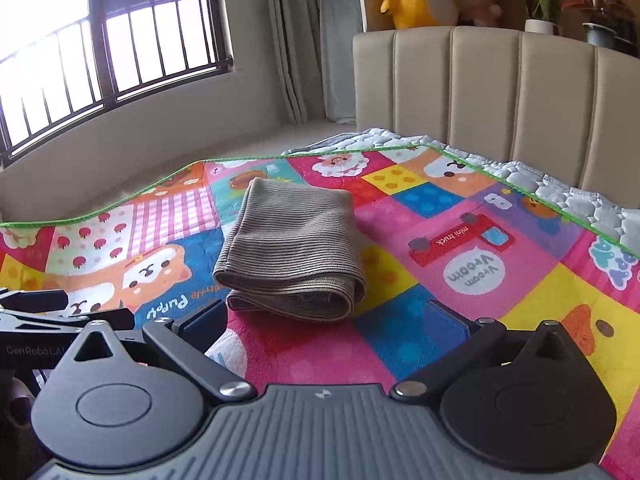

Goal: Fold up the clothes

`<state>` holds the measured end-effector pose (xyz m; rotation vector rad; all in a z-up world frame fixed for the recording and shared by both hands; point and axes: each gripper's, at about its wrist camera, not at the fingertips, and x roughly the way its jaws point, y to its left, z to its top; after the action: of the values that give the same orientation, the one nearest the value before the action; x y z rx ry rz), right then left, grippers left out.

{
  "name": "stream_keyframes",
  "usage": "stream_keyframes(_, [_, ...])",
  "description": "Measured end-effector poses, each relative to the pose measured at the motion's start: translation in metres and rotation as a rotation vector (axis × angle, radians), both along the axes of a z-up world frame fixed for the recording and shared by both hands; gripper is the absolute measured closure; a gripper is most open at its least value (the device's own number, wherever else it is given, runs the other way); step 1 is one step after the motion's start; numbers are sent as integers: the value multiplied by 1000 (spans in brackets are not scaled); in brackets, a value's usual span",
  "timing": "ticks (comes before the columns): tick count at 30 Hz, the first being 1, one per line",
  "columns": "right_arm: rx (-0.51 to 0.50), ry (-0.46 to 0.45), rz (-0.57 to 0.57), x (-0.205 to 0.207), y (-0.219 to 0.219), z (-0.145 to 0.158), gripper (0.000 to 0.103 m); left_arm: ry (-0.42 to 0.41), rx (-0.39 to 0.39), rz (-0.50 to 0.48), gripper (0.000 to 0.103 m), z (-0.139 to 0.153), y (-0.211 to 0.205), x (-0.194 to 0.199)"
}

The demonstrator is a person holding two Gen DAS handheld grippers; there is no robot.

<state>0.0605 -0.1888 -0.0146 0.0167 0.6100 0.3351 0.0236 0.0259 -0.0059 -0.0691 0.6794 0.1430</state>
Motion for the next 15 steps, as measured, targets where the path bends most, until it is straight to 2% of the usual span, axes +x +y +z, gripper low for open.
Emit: stream_keyframes(15, [-33,4,9,0,5,-3,0,12,-11,6,0,-2,1,0])
